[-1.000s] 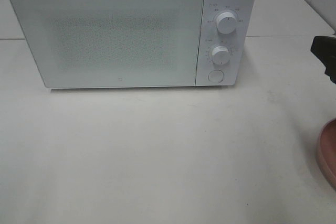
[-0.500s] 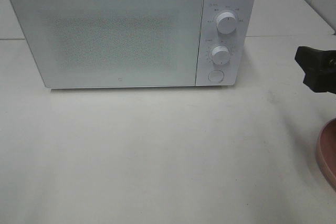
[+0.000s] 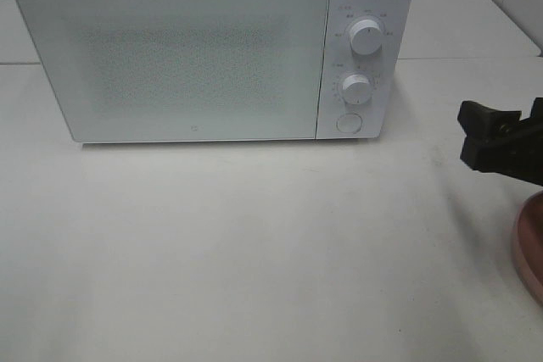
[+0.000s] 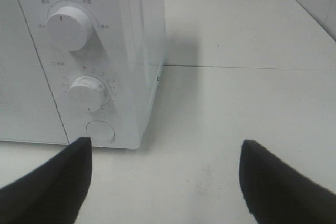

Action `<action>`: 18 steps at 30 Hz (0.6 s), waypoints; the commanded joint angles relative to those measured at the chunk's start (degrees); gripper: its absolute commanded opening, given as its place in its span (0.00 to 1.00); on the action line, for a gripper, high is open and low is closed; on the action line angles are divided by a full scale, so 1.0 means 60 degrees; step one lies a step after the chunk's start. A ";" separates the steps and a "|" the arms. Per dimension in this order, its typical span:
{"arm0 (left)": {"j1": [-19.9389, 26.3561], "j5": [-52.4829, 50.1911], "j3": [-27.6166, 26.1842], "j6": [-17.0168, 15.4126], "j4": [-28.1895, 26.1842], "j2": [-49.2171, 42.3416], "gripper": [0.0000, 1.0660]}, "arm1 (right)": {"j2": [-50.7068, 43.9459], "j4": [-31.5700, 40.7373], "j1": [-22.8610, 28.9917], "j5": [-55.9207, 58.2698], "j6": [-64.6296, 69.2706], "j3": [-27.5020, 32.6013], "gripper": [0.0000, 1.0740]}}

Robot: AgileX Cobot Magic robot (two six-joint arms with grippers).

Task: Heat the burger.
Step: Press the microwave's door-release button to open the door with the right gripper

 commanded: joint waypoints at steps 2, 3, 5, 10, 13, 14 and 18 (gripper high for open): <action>0.0029 -0.0086 -0.0010 -0.0010 -0.0019 -0.0134 0.94 | 0.0363 0.1146 0.0917 -0.0859 -0.1022 0.0000 0.70; 0.0029 -0.0086 -0.0010 -0.0010 -0.0019 -0.0134 0.94 | 0.0592 0.1776 0.1547 -0.1232 -0.1318 -0.0019 0.70; 0.0029 -0.0086 -0.0010 -0.0010 -0.0019 -0.0134 0.94 | 0.0840 0.2426 0.2196 -0.1604 -0.1604 -0.0019 0.70; 0.0029 -0.0086 -0.0010 -0.0010 -0.0019 -0.0134 0.94 | 0.1423 0.4097 0.3591 -0.2702 -0.1805 -0.0067 0.70; 0.0029 -0.0086 -0.0010 -0.0010 -0.0019 -0.0134 0.94 | 0.1738 0.4841 0.4173 -0.2817 -0.1833 -0.0277 0.70; 0.0029 -0.0086 -0.0010 -0.0010 -0.0019 -0.0134 0.94 | 0.1824 0.5004 0.4288 -0.2817 -0.1853 -0.0363 0.70; 0.0029 -0.0086 -0.0010 -0.0010 -0.0019 -0.0134 0.94 | 0.2368 0.5605 0.4908 -0.2817 -0.2206 -0.0936 0.70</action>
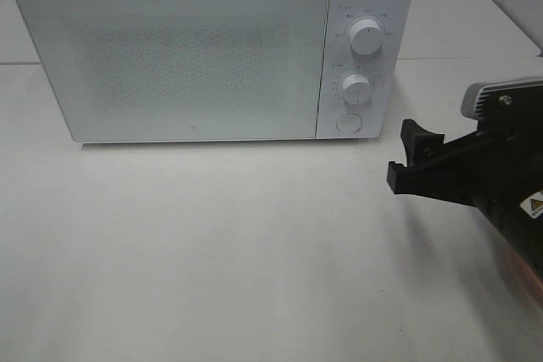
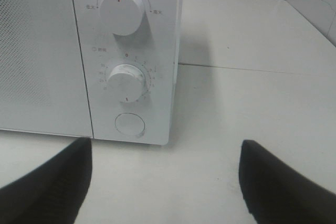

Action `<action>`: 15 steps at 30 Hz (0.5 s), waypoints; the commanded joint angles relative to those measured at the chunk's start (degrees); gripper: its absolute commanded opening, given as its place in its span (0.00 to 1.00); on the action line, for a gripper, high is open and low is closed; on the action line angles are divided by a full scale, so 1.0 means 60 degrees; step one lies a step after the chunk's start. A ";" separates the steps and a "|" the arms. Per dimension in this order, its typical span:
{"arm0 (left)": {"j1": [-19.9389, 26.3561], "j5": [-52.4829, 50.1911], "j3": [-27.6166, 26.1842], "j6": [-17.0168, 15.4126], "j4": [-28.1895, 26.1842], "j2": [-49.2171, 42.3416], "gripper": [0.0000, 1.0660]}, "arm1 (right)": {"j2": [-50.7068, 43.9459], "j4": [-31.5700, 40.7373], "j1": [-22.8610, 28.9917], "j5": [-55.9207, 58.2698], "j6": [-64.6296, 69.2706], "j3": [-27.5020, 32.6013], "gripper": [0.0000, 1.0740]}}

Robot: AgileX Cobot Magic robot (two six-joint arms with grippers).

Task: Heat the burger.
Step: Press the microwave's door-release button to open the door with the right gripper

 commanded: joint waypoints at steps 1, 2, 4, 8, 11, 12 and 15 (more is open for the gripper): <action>0.0029 -0.0086 -0.0010 -0.0010 -0.0019 -0.0134 0.94 | 0.0229 0.0315 0.0286 -0.0124 -0.0315 -0.0334 0.70; 0.0029 -0.0086 -0.0010 -0.0010 -0.0019 -0.0134 0.94 | 0.0439 0.0468 0.0477 -0.0124 -0.0363 -0.0535 0.70; 0.0029 -0.0086 -0.0010 -0.0010 -0.0019 -0.0134 0.94 | 0.0554 0.0458 0.0573 -0.0124 -0.0372 -0.0630 0.70; 0.0029 -0.0086 -0.0010 -0.0010 -0.0019 -0.0134 0.94 | 0.1050 0.0458 0.0840 -0.0076 -0.0372 -0.1041 0.70; 0.0029 -0.0086 -0.0010 -0.0010 -0.0019 -0.0134 0.94 | 0.1175 0.0449 0.0907 -0.0029 -0.0372 -0.1136 0.70; 0.0029 -0.0086 -0.0010 -0.0010 -0.0019 -0.0134 0.94 | 0.1222 0.0449 0.0907 -0.0019 -0.0353 -0.1165 0.70; 0.0029 -0.0086 -0.0010 -0.0010 -0.0019 -0.0134 0.94 | 0.1280 0.0458 0.0907 -0.0010 -0.0267 -0.1194 0.70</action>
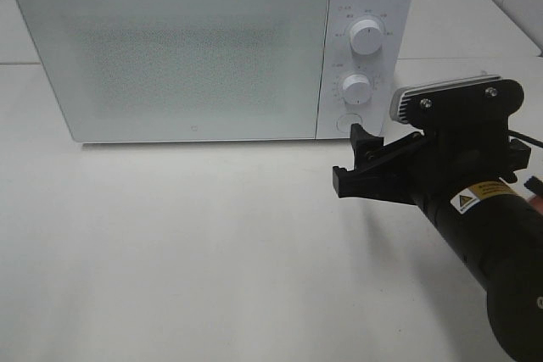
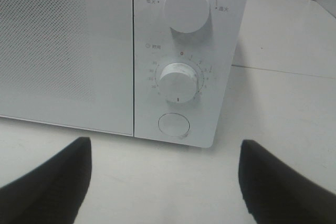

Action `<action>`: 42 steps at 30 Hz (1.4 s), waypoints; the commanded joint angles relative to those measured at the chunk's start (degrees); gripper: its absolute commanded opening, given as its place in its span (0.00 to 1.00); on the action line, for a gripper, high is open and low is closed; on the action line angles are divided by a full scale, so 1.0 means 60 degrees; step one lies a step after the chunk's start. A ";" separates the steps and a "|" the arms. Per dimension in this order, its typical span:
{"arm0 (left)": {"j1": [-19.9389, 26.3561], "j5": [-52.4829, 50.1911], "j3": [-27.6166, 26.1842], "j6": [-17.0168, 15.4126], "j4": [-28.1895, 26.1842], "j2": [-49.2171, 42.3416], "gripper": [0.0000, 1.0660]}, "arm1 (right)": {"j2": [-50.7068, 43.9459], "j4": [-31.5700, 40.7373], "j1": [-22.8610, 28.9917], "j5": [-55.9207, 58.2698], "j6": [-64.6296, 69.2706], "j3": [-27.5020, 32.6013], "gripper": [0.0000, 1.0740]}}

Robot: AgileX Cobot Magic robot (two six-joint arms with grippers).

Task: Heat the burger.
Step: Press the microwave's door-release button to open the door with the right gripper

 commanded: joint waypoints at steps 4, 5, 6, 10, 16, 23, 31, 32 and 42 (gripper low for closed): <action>0.0029 -0.0086 -0.0010 -0.0010 -0.0019 -0.0134 0.94 | 0.0038 -0.0019 0.0019 -0.0019 0.0898 -0.0086 0.69; 0.0029 -0.0086 -0.0010 -0.0010 -0.0019 -0.0134 0.94 | 0.0038 -0.0019 0.0019 -0.0019 0.0898 -0.0086 0.69; 0.0029 -0.0086 -0.0010 -0.0010 -0.0019 -0.0134 0.94 | 0.0038 -0.0019 0.0019 -0.0029 0.1566 -0.0086 0.67; 0.0029 -0.0086 -0.0010 -0.0010 -0.0019 -0.0134 0.94 | 0.0038 -0.0019 0.0019 -0.0029 0.2741 -0.0086 0.62; 0.0029 -0.0086 -0.0010 -0.0010 -0.0019 -0.0134 0.94 | 0.0038 -0.0019 0.0019 -0.0010 0.6054 -0.0086 0.45; 0.0029 -0.0086 -0.0010 -0.0010 -0.0019 -0.0134 0.94 | 0.0038 -0.0048 0.0019 -0.0010 0.9244 -0.0086 0.26; 0.0029 -0.0086 -0.0010 -0.0010 -0.0019 -0.0134 0.94 | 0.0038 -0.0057 0.0019 0.0220 1.3952 -0.0086 0.07; 0.0029 -0.0086 -0.0010 -0.0010 -0.0019 -0.0134 0.94 | 0.0038 -0.0057 0.0019 0.0220 1.3952 -0.0086 0.07; 0.0029 -0.0086 -0.0010 -0.0010 -0.0019 -0.0134 0.94 | 0.0038 -0.0010 -0.0239 0.0630 1.5623 -0.0086 0.00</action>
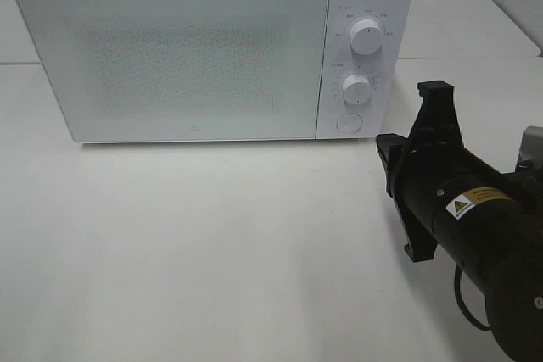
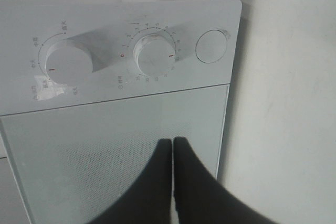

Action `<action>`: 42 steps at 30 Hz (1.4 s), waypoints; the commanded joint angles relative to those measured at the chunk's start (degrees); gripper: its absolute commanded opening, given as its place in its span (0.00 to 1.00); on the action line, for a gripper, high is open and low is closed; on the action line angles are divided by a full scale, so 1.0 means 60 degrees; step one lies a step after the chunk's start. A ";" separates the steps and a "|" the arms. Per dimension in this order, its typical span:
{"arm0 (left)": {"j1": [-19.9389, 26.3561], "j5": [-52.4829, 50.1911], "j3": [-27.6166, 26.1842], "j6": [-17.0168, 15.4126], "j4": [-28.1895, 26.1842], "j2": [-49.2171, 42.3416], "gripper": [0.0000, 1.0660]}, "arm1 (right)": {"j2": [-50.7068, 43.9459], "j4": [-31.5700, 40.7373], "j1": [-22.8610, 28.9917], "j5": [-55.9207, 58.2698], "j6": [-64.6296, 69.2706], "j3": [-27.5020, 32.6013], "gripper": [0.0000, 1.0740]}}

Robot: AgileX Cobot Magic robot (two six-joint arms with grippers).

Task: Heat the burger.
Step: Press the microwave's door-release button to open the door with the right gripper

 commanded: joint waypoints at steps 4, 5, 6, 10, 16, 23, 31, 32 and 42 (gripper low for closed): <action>0.0029 -0.0086 -0.0010 -0.0010 -0.0019 -0.0134 0.94 | 0.0095 -0.0038 -0.0506 0.0067 0.0239 -0.0115 0.00; 0.0029 -0.0086 -0.0010 -0.0010 -0.0019 -0.0134 0.94 | 0.0162 -0.0057 -0.0583 0.0076 0.0239 -0.0134 0.00; 0.0029 -0.0086 -0.0010 -0.0010 -0.0019 -0.0134 0.94 | 0.0162 -0.0057 -0.0583 0.0076 0.0239 -0.0134 0.00; 0.0029 -0.0086 -0.0010 -0.0010 -0.0019 -0.0134 0.94 | 0.0773 -0.0162 -0.0754 0.0076 0.0392 -0.0449 0.00; 0.0029 -0.0086 -0.0010 -0.0010 -0.0019 -0.0134 0.94 | 0.1547 -0.0334 -0.0964 0.0172 0.0563 -0.0974 0.00; 0.0029 -0.0086 -0.0010 -0.0010 -0.0019 -0.0134 0.94 | 0.2005 -0.0726 -0.1356 0.0382 0.0563 -0.1442 0.00; 0.0029 -0.0086 -0.0010 -0.0010 -0.0019 -0.0134 0.94 | 0.2578 -0.0907 -0.1614 0.0879 0.0563 -0.2129 0.00; 0.0029 -0.0086 -0.0010 -0.0010 -0.0019 -0.0134 0.94 | 0.2645 -0.0964 -0.1681 0.0936 0.0563 -0.2215 0.00; 0.0029 -0.0086 -0.0010 -0.0010 -0.0019 -0.0134 0.94 | 0.2760 -0.1146 -0.2359 0.1423 0.0019 -0.2855 0.00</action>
